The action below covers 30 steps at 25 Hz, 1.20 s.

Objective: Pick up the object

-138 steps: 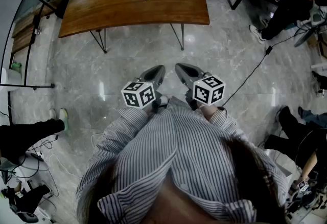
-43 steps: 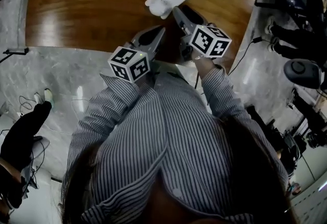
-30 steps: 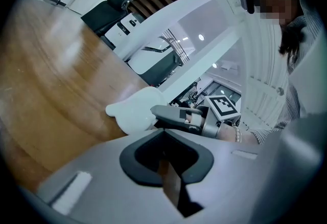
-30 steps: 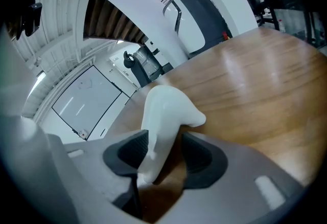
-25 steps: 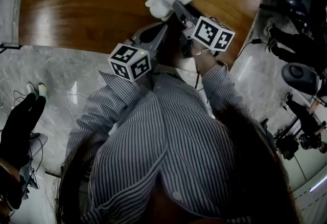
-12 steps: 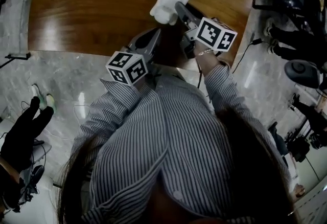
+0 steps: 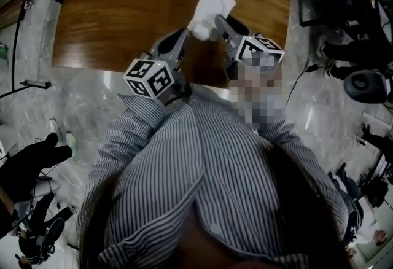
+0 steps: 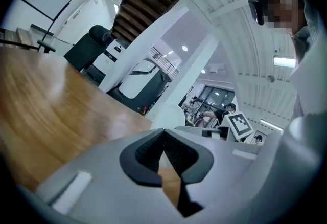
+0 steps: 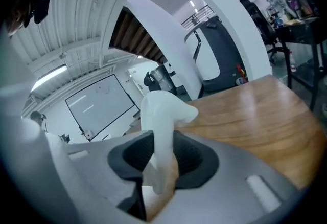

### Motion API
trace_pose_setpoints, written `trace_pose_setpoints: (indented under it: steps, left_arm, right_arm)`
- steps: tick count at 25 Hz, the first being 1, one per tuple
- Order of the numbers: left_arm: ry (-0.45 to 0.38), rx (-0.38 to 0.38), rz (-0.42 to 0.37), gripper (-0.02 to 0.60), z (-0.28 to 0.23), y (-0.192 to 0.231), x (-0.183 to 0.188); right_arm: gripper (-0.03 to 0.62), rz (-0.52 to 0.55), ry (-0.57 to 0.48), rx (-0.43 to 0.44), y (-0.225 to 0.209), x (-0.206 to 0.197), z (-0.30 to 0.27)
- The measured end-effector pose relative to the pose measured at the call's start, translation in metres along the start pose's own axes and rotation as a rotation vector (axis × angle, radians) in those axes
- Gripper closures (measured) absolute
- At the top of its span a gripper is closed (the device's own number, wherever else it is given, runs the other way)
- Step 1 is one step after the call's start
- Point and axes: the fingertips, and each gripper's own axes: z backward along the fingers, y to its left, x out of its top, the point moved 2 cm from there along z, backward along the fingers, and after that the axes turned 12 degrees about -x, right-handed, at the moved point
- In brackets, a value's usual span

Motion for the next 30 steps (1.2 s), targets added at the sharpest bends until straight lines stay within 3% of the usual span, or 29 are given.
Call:
trace_pose_setpoints:
  steps: [14,30]
  left_arm:
    - [-0.029,-0.008,-0.085,0.580,0.000,-0.018,0.032]
    - [-0.022,0.014,-0.072,0.580,-0.012,-0.024,0.028]
  right_arm:
    - [0.476,0.056,-0.097,0.028,0.022,0.005,0.043]
    - [0.476,0.067,-0.139,0.028,0.015,0.012,0.058]
